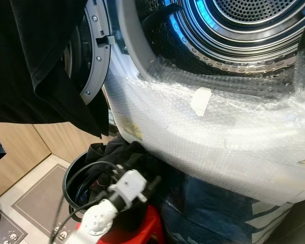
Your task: Clothes washing
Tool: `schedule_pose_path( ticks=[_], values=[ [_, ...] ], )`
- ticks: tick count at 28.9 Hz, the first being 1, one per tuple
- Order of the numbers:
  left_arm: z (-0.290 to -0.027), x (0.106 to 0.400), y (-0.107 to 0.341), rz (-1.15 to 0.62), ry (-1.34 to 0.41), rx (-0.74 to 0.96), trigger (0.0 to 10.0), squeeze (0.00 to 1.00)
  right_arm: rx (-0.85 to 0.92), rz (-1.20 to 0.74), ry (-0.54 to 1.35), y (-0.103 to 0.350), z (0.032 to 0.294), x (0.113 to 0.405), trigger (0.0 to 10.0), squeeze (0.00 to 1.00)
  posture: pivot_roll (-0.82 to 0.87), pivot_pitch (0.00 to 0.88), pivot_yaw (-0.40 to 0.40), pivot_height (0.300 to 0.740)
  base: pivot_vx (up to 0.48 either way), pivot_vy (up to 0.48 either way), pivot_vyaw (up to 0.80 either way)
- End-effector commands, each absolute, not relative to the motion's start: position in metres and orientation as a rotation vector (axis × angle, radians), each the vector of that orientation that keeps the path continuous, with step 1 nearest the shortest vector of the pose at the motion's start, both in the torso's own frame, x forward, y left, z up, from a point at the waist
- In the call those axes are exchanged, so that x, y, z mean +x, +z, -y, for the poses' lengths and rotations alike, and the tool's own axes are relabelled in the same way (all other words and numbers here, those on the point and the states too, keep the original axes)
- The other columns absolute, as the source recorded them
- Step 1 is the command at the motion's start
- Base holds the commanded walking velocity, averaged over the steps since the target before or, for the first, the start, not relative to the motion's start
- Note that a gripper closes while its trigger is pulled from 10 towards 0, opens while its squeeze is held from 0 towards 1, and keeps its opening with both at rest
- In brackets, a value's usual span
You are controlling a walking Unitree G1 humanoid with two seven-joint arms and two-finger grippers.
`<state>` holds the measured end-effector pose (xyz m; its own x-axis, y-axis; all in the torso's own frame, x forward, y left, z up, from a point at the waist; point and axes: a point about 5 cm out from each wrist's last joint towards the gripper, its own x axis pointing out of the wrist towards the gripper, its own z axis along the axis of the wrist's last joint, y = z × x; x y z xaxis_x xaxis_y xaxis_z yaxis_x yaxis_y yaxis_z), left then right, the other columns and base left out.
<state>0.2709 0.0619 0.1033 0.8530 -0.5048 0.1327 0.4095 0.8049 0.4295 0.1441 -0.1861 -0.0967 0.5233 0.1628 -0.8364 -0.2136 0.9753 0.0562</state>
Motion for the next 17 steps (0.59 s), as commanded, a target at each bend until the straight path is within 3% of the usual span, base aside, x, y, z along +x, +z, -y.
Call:
schedule_pose_path(
  ticks=[1, 17],
  values=[
    [-0.067, 0.270, 0.109, 0.269, -0.464, 0.418, 10.0, 0.00, -0.055, -0.996, 0.239, -0.097, 0.183, 0.144, 10.0, 0.00, 0.00, 0.000, 0.053, 0.740, 0.000, 0.000, 0.00],
    [-0.074, 0.244, 0.129, 0.283, -0.455, 0.472, 10.0, 0.00, -0.091, -0.995, 0.260, -0.096, 0.183, 0.148, 10.0, 0.00, 0.04, 0.000, 0.032, 0.740, 0.000, 0.000, 0.00]
  ],
)
